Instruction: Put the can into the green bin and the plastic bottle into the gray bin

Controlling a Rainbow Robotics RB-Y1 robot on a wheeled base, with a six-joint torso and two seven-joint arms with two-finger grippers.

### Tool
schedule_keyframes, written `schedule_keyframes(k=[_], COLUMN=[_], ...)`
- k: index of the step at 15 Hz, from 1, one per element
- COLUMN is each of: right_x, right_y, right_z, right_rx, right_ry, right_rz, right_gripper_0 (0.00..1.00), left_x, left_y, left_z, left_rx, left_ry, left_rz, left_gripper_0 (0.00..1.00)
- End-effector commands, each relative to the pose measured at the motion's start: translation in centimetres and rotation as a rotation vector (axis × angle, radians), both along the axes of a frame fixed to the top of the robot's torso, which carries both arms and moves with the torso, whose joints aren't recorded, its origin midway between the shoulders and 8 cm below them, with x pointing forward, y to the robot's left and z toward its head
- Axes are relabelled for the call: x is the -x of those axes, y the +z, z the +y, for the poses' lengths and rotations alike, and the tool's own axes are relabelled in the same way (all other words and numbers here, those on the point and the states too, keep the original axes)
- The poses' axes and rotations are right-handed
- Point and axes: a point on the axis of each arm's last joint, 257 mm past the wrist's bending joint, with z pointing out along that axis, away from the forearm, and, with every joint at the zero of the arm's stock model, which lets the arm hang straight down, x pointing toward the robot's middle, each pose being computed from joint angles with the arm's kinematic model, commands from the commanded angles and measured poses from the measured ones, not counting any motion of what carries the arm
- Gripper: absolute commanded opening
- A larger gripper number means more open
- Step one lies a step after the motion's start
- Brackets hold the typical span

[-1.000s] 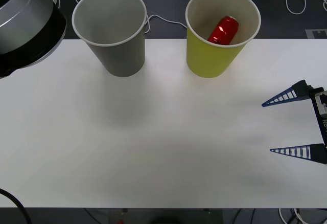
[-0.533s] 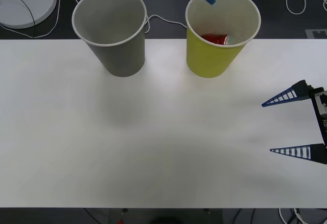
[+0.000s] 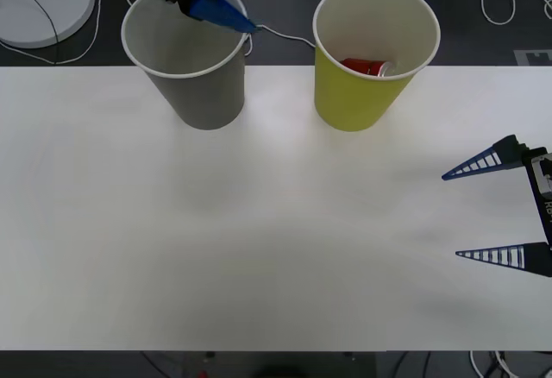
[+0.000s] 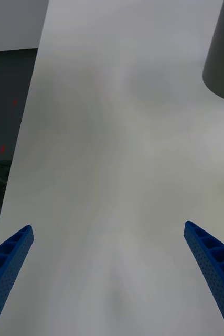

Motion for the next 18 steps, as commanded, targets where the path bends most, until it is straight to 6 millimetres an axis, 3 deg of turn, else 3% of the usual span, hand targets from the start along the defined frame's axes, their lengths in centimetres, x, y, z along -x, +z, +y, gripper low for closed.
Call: schedule_keyframes(k=[1,8,14,18], right_x=[0.0,0.0,0.0,0.0], right_y=[0.0,0.0,0.0,0.0], right_z=[0.0,0.0,0.0,0.0], right_rx=[0.000,0.000,0.000,0.000], right_ry=[0.000,0.000,0.000,0.000], right_rz=[0.000,0.000,0.000,0.000], right_gripper_0=[1.00,1.00,1.00,1.00], left_x=[1.6,3.4,5.3,7.2], left_y=[-1.7,-6.4,-12.0,-14.7], left_z=[2.8,9.9,16.7,19.6], left_rx=[-0.010,-0.006,-0.064,-0.105], left_ry=[-0.050,-0.104,-0.131,-0.176], left_rz=[-0.029,-0.087,-0.139,-0.151], left_gripper_0=[1.00,1.00,1.00,1.00])
